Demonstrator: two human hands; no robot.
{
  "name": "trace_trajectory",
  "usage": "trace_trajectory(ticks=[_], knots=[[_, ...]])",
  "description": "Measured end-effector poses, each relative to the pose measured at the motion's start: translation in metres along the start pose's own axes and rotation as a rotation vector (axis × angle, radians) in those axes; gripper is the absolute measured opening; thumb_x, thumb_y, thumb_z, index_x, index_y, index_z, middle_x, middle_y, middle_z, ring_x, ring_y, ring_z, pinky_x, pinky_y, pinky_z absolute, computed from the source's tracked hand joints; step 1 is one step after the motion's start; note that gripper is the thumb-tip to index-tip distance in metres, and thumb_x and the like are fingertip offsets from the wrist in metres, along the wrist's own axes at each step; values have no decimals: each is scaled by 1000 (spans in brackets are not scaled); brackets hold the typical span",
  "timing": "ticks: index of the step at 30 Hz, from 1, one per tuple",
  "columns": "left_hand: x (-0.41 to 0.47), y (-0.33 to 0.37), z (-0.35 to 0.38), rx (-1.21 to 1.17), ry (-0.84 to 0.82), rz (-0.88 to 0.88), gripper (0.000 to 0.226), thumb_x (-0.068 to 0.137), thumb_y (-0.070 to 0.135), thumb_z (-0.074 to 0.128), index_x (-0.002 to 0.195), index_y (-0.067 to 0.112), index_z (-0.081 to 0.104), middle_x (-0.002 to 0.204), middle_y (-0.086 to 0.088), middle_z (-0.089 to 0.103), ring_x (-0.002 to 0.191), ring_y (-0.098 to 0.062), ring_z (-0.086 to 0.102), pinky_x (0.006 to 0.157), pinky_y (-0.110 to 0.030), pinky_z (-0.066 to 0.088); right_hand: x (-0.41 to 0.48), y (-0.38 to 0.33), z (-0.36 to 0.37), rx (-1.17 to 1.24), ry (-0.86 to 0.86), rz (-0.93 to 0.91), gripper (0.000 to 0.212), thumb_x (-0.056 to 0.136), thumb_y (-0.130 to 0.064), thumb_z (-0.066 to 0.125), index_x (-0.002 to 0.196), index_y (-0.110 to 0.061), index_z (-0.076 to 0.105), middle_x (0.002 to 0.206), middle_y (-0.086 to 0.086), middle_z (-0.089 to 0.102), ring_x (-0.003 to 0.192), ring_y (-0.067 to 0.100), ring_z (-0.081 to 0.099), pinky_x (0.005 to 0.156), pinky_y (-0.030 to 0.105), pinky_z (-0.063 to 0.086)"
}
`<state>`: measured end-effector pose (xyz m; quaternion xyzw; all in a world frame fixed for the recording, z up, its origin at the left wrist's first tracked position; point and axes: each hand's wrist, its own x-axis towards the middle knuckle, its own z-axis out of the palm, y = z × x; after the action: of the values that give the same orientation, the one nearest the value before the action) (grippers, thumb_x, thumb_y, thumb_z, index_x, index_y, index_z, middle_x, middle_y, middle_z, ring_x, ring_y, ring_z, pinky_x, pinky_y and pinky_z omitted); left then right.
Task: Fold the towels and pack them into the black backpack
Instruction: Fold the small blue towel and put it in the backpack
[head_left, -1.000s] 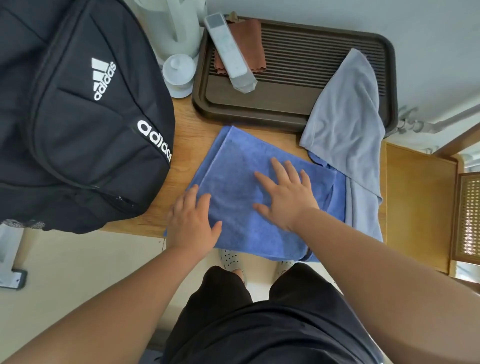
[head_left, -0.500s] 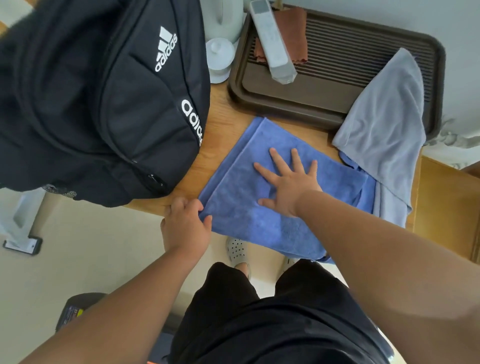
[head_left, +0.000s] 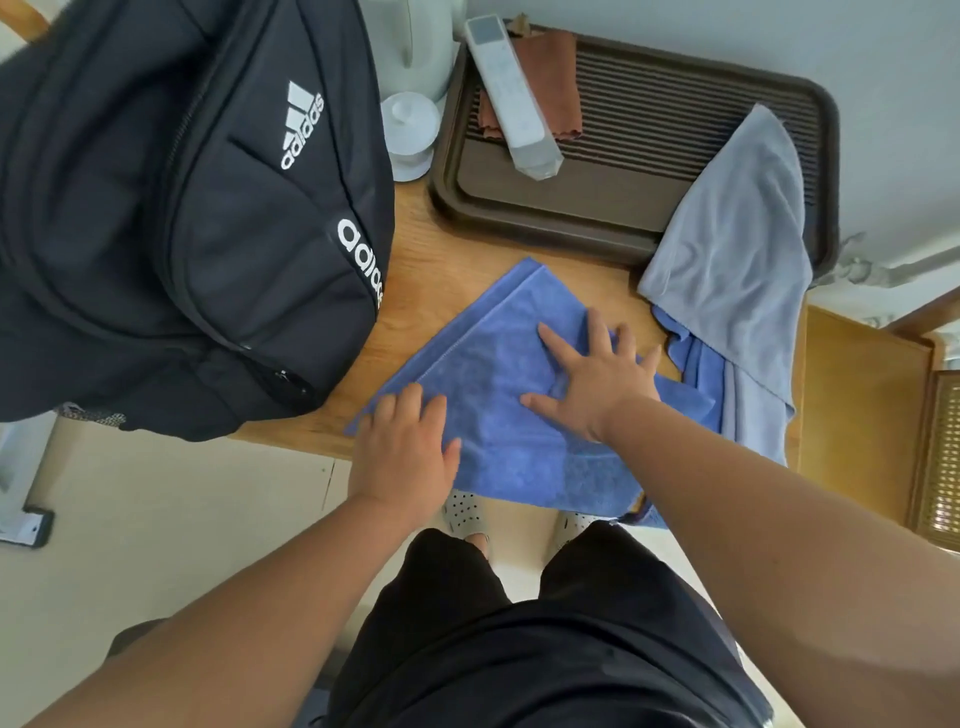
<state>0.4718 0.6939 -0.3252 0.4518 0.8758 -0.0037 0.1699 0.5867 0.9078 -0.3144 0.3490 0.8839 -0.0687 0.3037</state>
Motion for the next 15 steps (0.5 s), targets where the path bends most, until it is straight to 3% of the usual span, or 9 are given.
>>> trace_trajectory(ticks=[1, 3, 6, 9, 11, 12, 14, 15], knots=[[-2, 7, 1, 2, -101, -42, 64, 94, 55, 52, 146, 18, 42, 147, -9, 40, 126, -30, 44, 99, -45, 45, -3, 6, 3, -28, -9, 6, 96, 75, -93, 26, 153, -51, -9, 162, 7, -4, 144, 41, 14, 110, 62, 25], [-1, 18, 4, 26, -202, -85, 87, 94, 68, 36, 159, 16, 12, 165, -12, 9, 147, -33, 21, 113, -51, 33, -11, 11, 8, -101, 21, 11, 100, 78, -91, 26, 157, -41, -9, 157, 9, 11, 132, 35, 29, 102, 52, 36], [6, 26, 7, 31, -278, -93, 97, 92, 76, 25, 159, 14, -9, 166, -11, -21, 154, -35, -9, 119, -62, 15, -28, 5, 16, -169, 60, 46, 104, 83, -86, 27, 161, -22, 0, 148, 10, 29, 125, 31, 37, 95, 46, 37], [25, 22, 3, 48, -327, -7, 103, 88, 80, 29, 158, 18, -14, 163, -7, -30, 152, -33, -23, 119, -66, 8, -45, 2, 21, -117, 25, 90, 101, 86, -81, 34, 158, -10, 18, 145, 10, 41, 124, 30, 44, 95, 45, 40], [42, 14, -2, 84, -337, 116, 111, 84, 82, 40, 159, 19, -12, 163, -4, -32, 151, -31, -25, 119, -67, 7, -55, 5, 20, -70, 12, 92, 84, 89, -77, 36, 141, -12, 46, 126, 7, 56, 113, 27, 54, 85, 41, 46], [51, 11, -4, 114, -341, 193, 115, 81, 83, 45, 159, 20, -11, 162, -3, -33, 151, -29, -26, 119, -68, 6, -59, 8, 18, -37, 12, 89, 71, 91, -76, 36, 122, -16, 58, 108, 3, 61, 101, 24, 58, 77, 38, 48], [69, 6, -8, 188, -358, 349, 119, 78, 83, 51, 160, 23, -12, 161, 0, -36, 150, -26, -30, 120, -66, 4, -63, 17, 13, 54, -36, 111, 58, 94, -72, 34, 90, -20, 59, 83, -3, 57, 80, 20, 59, 64, 35, 45], [77, 5, -11, 227, -368, 420, 121, 77, 83, 53, 159, 24, -13, 160, 1, -37, 149, -25, -32, 120, -65, 2, -63, 23, 11, 104, -53, 129, 56, 95, -71, 35, 87, -21, 58, 83, -3, 57, 79, 19, 59, 63, 35, 46]])
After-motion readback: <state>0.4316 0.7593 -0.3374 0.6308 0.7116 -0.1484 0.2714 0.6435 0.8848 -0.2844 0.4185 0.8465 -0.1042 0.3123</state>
